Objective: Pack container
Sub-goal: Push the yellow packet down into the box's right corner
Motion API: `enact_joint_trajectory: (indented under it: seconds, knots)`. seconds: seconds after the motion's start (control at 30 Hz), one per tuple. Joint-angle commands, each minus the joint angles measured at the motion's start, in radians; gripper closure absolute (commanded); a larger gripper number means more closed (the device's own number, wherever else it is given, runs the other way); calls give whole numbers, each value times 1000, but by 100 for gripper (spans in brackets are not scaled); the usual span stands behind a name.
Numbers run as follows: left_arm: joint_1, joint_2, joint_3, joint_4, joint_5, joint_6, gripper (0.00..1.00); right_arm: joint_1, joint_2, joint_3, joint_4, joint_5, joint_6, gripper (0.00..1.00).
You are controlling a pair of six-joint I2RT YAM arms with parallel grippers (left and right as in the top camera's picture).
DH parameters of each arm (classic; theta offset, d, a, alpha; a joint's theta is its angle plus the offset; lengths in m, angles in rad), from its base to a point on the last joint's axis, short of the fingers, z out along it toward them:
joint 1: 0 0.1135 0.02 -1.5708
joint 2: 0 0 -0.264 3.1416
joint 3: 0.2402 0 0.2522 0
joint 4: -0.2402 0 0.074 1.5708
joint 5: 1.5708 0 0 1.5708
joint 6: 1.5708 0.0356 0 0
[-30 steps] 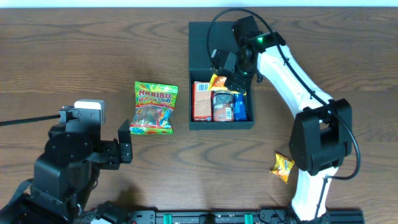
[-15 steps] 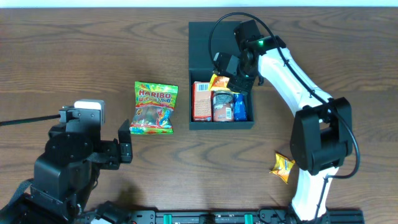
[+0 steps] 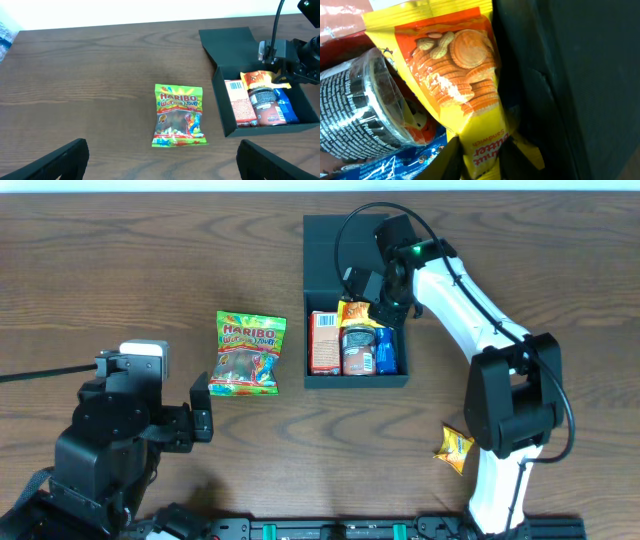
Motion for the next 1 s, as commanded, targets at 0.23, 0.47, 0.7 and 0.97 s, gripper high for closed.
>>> enact_joint_trajectory:
  seconds: [0.23, 0.47, 0.7, 0.97]
  knots:
    - [6, 0, 13, -1, -18, 18, 4, 0, -49, -6, -5, -29, 29, 90]
    - [6, 0, 13, -1, -18, 18, 5, 0, -99, -6, -17, -28, 58, 99]
    - [6, 0, 13, -1, -18, 18, 5, 0, -156, -6, -45, -20, 217, 99]
    - [6, 0, 13, -1, -18, 18, 4, 22, -290, -14, -57, 146, 933, 99]
